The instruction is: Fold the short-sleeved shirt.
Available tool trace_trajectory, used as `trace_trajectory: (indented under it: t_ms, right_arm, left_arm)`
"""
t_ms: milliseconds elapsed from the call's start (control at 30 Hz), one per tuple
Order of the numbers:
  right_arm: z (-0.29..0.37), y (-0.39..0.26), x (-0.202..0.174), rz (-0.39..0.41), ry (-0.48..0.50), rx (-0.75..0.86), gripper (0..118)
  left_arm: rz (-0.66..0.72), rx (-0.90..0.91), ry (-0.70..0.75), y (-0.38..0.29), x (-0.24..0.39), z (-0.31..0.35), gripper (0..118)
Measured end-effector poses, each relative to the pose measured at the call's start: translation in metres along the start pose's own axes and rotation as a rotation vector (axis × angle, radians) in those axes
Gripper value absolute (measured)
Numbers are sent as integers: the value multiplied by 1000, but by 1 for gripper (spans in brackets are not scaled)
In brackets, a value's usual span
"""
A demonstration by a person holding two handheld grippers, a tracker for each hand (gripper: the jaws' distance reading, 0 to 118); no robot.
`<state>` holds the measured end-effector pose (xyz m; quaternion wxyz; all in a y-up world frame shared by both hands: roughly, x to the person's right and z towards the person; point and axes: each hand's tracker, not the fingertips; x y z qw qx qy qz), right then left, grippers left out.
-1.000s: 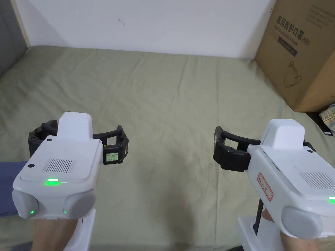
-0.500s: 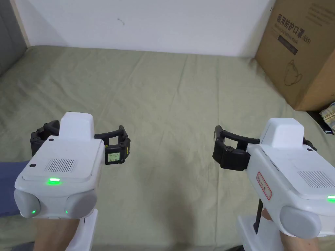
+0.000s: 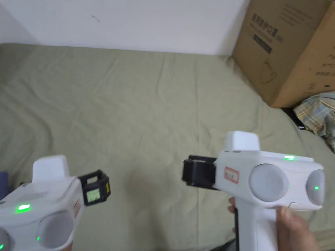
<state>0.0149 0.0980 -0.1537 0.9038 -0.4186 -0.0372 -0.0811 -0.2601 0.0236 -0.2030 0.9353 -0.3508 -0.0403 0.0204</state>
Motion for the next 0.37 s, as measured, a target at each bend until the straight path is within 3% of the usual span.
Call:
trace_trajectory:
  t_ms: [100, 167, 367]
  right_arm:
    - [-10, -17, -6, -19, 44, -26, 118]
    - [-21, -19, -8, -34, 1, -83, 118]
    - [-45, -33, -17, -35, -49, -39, 116]
  left_arm:
    - [-31, -33, 5, -23, -1, -6, 118]
    - [-61, -87, 19, -33, 0, -8, 118]
    - [-41, -165, 8, -51, -9, -29, 118]
